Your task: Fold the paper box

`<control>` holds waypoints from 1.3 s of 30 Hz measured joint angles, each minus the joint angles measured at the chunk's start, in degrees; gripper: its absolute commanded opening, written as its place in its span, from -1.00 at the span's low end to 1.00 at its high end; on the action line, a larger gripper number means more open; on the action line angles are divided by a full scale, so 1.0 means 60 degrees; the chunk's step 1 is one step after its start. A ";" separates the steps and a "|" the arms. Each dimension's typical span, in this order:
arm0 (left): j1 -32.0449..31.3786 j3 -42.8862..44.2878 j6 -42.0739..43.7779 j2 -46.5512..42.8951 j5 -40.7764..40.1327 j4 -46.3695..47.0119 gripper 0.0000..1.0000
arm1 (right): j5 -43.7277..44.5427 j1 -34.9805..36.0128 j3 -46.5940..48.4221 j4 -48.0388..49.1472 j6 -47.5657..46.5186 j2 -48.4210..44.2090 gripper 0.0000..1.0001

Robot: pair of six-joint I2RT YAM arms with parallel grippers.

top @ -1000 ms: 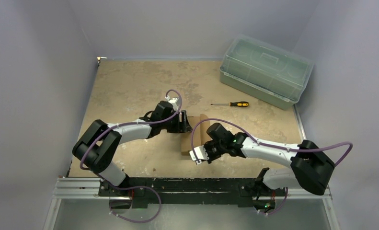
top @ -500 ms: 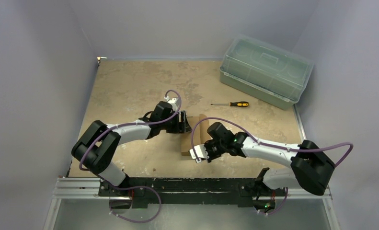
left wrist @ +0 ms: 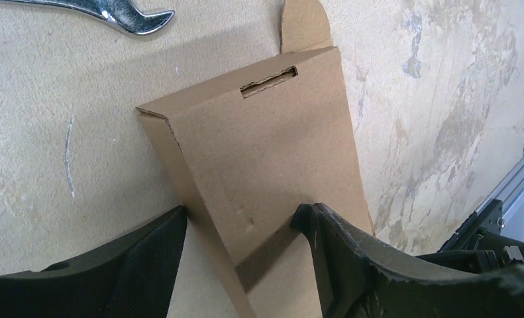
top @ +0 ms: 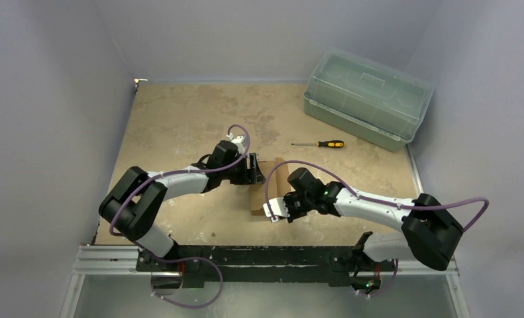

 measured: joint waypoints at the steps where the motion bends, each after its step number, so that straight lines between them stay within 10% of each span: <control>1: 0.0000 -0.0025 -0.0029 0.0000 0.0004 0.0040 0.31 | -0.0011 -0.0007 0.0000 -0.0004 0.0015 0.0000 -1.00; 39: 0.0062 -0.0437 -0.1537 -0.0051 0.0087 0.0426 0.41 | -0.0379 -0.0379 0.0204 -0.0127 0.1348 0.0066 -1.00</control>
